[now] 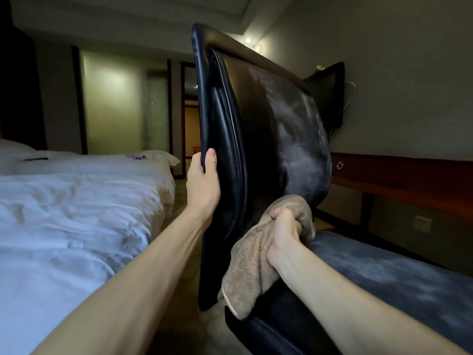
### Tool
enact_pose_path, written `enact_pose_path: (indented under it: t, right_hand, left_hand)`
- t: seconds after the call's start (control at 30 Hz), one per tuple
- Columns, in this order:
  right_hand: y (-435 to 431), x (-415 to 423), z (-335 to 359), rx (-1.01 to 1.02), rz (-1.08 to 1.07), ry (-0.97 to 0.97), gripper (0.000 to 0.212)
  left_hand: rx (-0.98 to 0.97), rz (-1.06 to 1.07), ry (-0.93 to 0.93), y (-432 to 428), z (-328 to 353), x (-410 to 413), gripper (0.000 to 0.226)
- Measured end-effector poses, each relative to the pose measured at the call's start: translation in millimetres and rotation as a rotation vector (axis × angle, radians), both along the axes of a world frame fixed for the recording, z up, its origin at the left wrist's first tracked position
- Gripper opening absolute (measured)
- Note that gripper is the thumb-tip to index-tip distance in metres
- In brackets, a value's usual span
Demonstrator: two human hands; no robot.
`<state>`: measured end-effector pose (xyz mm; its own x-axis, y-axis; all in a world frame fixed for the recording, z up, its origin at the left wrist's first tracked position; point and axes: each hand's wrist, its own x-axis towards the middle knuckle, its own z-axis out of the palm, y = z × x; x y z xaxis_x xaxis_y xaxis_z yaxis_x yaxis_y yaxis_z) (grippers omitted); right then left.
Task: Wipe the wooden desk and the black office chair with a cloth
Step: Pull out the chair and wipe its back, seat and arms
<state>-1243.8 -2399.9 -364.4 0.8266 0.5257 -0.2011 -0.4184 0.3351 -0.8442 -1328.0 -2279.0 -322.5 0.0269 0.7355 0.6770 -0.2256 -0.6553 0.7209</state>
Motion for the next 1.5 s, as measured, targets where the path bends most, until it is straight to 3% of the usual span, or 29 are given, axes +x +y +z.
enact_pose_path:
  t: [0.13,0.23,0.33,0.43,0.57,0.67,0.73,0.8,0.9,1.07,1.2,1.27,1.33,1.4,1.5]
  right_hand:
    - [-13.0,-12.3,18.6,0.007,-0.148,-0.152,0.014]
    - [-25.8,-20.4,41.8,0.054,-0.163,-0.263,0.020]
    - [-30.8,-21.6,78.8,0.044,-0.208,-0.556,0.020]
    - [-18.8,-14.6,135.5,-0.037,-0.297,-0.908,0.008]
    - [7.3,8.1,204.6,-0.130,-0.395,-1.226,0.050]
    - [32.2,29.6,240.0,-0.303,-0.446,-1.484,0.054]
    - [51.2,42.7,260.5,-0.366,-0.390,-1.580,0.057]
    - [70.0,55.5,270.4,-0.382,-0.199,-1.583,0.055]
    - [86.5,76.0,259.8,-0.328,0.022,-1.531,0.048]
    - [64.9,113.7,205.6,-0.379,-0.056,-1.552,0.059]
    - [41.0,119.8,94.5,-0.308,-0.063,-1.599,0.063]
    - [18.3,118.7,38.4,-0.472,-0.031,-1.581,0.069]
    - [-0.6,120.3,3.8,-0.549,0.122,-1.595,0.061]
    - [-16.1,124.3,0.7,-0.574,0.189,-1.612,0.049]
    - [-32.2,125.9,32.0,-0.391,0.047,-1.496,0.045]
  left_hand:
    - [0.049,0.021,0.059,-0.2,3.5,-5.4,0.028]
    - [0.081,0.059,0.153,-2.4,8.8,-14.8,0.027]
    - [0.078,0.089,0.227,0.4,11.2,-18.9,0.024]
    - [0.084,0.131,0.237,2.4,9.9,-17.8,0.027]
    - [0.155,0.122,0.269,9.9,10.5,-25.1,0.033]
    - [0.186,0.106,0.302,19.2,38.0,-35.5,0.039]
    - [0.167,0.078,0.227,22.8,68.7,-37.0,0.047]
    - [0.126,0.022,0.131,26.7,94.0,-26.3,0.053]
    - [0.094,0.077,0.029,27.5,99.1,0.0,0.042]
    - [0.089,0.203,0.034,25.9,92.4,10.1,0.046]
    - [0.082,0.245,0.058,27.2,93.5,11.0,0.047]
    - [0.070,0.252,0.063,25.5,93.1,10.1,0.047]
    - [0.063,0.263,0.078,23.0,93.7,9.7,0.048]
    - [0.066,0.270,0.083,19.3,94.4,8.9,0.050]
    - [0.091,0.271,0.088,14.9,95.1,5.9,0.055]
